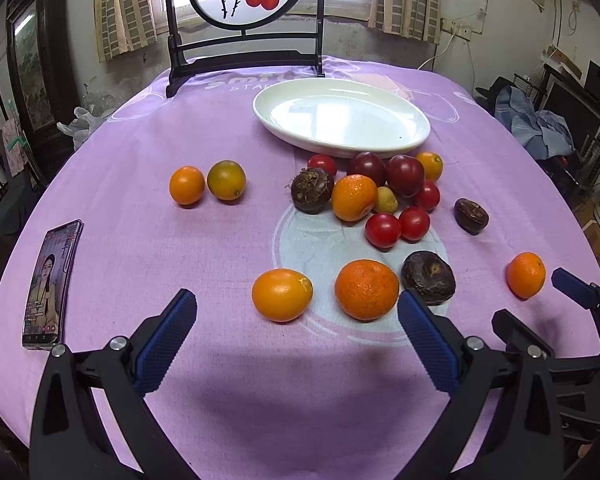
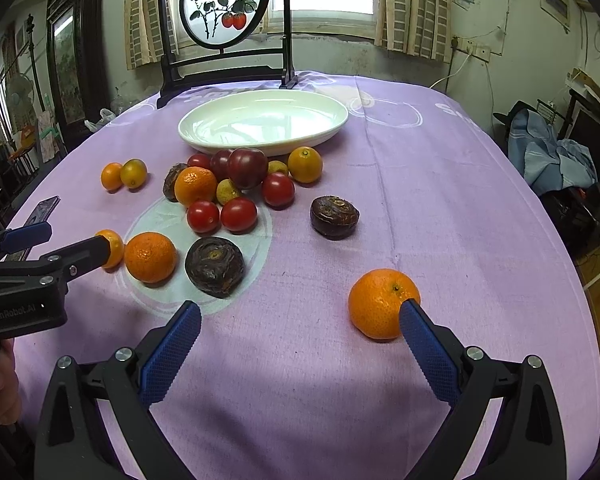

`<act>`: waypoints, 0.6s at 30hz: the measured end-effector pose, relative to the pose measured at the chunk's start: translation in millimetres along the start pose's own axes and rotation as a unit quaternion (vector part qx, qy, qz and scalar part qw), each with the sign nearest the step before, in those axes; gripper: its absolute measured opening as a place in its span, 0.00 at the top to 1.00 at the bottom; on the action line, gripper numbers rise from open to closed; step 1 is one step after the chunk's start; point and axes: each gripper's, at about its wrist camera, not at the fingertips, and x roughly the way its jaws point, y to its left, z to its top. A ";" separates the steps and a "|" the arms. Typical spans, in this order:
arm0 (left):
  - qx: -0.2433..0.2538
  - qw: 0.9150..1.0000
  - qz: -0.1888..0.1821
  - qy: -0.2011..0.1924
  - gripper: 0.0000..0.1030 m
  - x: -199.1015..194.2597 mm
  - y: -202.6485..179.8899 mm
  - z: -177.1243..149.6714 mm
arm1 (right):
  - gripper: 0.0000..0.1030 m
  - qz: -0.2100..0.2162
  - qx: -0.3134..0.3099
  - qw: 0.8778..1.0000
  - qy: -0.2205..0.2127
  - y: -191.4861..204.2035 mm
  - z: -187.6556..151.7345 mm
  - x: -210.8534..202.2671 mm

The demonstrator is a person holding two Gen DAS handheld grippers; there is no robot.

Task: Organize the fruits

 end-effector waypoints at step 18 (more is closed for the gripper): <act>0.006 1.000 0.004 0.028 0.04 3.8 -3.3 -4.2 | 0.03 0.003 -0.001 1.000 0.004 0.2 -3.7 0.2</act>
